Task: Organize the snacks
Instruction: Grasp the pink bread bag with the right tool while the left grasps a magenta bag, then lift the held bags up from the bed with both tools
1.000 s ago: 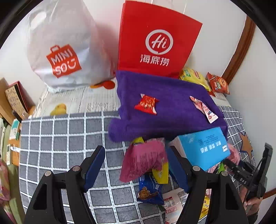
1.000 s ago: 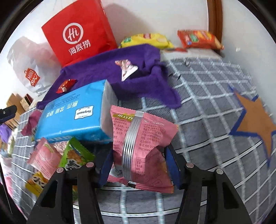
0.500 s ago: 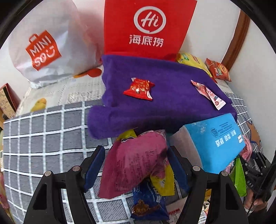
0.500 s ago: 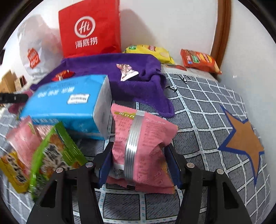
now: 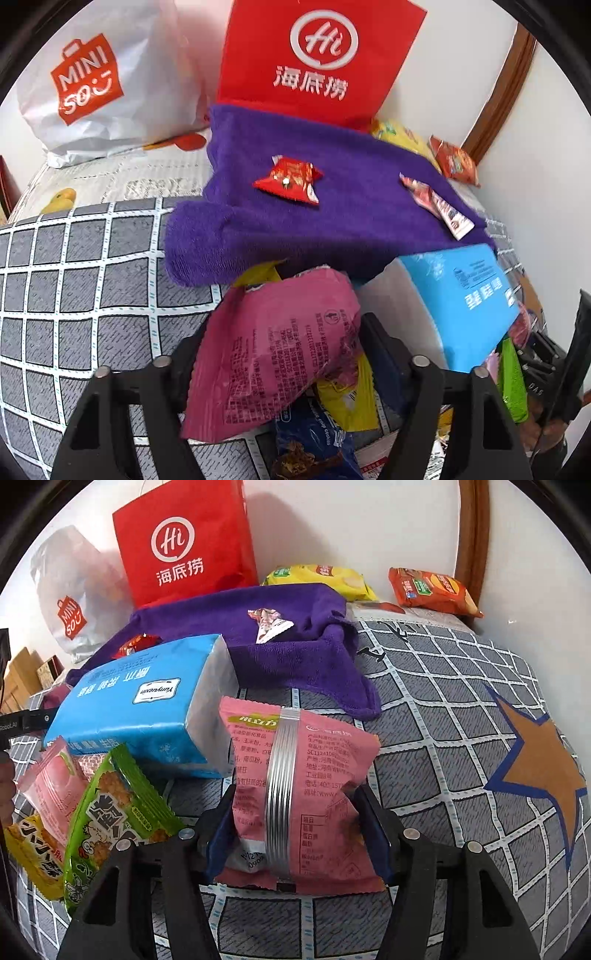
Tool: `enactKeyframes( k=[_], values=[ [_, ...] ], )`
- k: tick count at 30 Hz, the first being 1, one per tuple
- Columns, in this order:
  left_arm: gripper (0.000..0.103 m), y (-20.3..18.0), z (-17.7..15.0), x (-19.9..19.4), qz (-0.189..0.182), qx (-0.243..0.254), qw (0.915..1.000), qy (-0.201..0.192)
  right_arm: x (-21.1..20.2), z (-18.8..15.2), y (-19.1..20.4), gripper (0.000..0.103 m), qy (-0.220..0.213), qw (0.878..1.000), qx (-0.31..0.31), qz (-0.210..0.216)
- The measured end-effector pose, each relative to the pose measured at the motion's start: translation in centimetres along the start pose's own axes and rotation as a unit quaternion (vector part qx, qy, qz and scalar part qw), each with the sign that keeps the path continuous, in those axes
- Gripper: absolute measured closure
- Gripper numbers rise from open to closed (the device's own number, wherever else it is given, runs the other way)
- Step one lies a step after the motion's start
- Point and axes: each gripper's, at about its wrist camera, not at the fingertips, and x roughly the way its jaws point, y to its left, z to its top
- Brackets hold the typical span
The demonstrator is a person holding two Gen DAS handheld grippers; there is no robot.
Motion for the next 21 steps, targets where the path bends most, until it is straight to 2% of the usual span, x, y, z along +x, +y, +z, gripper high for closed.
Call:
enactKeyframes(
  k=[1, 4, 13, 21],
  values=[
    [0.040, 0.19, -0.02, -0.14, -0.006, -0.008, 0.9999, -0.004, 0.02, -0.02, 0.26, 0.042, 0.001, 1.000, -0.005, -0.007],
    [0.042, 0.37, -0.14, -0.01, -0.021, -0.012, 0.9997, -0.003, 0.01, -0.01, 0.57, 0.042, 0.000, 1.000, -0.012, -0.015],
    [0.042, -0.13, -0.58, -0.05, -0.005, -0.006, 0.9997, -0.025, 0.04, 0.08, 0.22, 0.042, 0.002, 1.000, -0.009, -0.011],
    [0.042, 0.02, -0.53, -0.15, -0.009, -0.016, 0.9995, -0.027, -0.09, -0.04, 0.45, 0.042, 0.000, 1.000, -0.011, -0.015]
  ],
)
